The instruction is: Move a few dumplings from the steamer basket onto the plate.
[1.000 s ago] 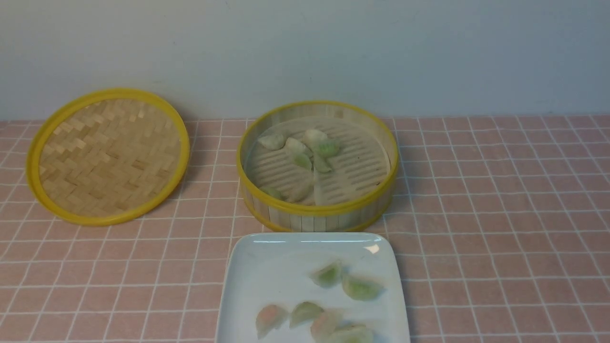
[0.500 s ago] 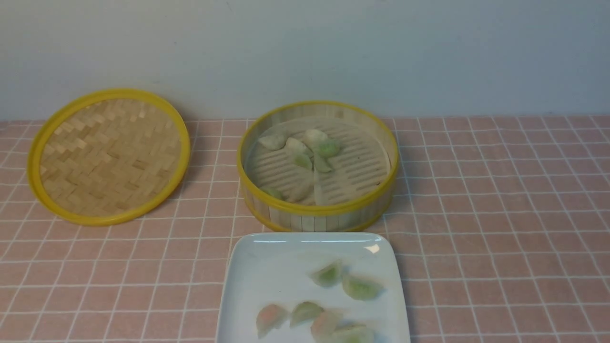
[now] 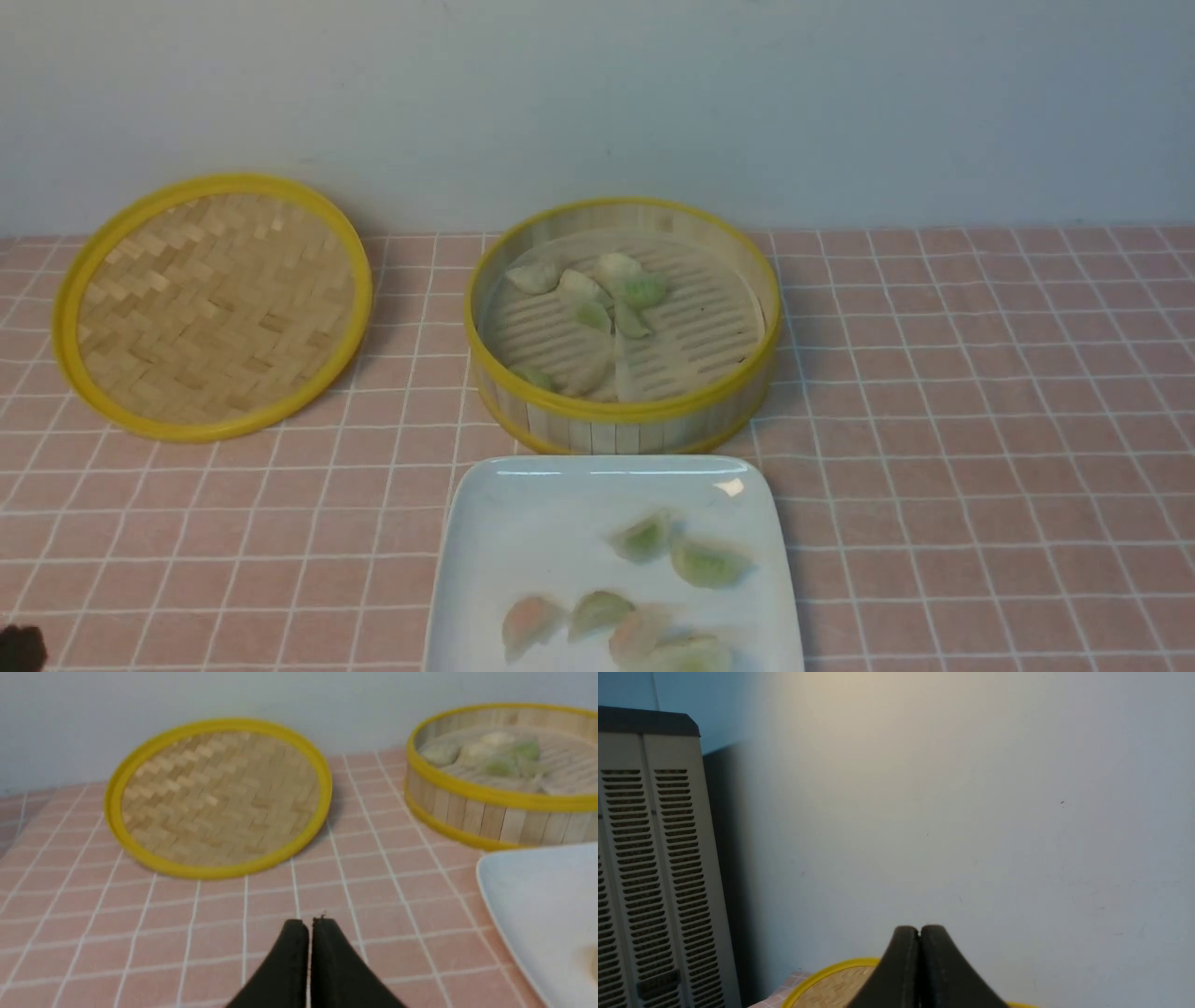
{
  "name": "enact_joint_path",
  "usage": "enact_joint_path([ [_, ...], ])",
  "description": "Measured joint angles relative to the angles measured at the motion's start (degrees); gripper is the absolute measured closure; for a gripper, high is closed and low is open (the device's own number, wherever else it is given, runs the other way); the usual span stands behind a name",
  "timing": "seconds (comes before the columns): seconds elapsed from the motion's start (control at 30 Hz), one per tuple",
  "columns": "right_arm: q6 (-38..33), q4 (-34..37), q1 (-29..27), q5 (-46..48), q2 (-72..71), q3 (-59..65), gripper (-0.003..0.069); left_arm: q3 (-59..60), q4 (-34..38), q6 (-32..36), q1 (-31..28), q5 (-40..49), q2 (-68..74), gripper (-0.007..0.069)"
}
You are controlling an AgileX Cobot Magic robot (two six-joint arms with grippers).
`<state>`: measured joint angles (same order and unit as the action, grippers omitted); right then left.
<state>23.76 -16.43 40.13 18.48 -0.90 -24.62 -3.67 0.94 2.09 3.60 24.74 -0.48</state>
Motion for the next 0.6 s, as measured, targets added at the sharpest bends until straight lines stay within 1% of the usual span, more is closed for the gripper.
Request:
enact_joint_path([
  [0.03,0.00,0.00,0.00,0.00,0.00,0.00,0.0672,2.43,0.00,0.00,-0.14,-0.06,-0.09,0.0631],
  [0.13,0.06,0.00,0.00,0.06,-0.04,0.00,0.0672,4.76,0.00,0.09,-0.14,-0.31,-0.09,0.0631],
  [0.3,0.06,0.00,0.00,0.24,-0.04,0.00,0.0672,5.14,0.13,0.03,-0.14,-2.29,-0.09,0.0631],
  [0.6,0.06,0.00,0.00,0.28,-0.04,0.00,0.0672,5.14,0.13,0.03,-0.14,-2.44,-0.09,0.0631],
])
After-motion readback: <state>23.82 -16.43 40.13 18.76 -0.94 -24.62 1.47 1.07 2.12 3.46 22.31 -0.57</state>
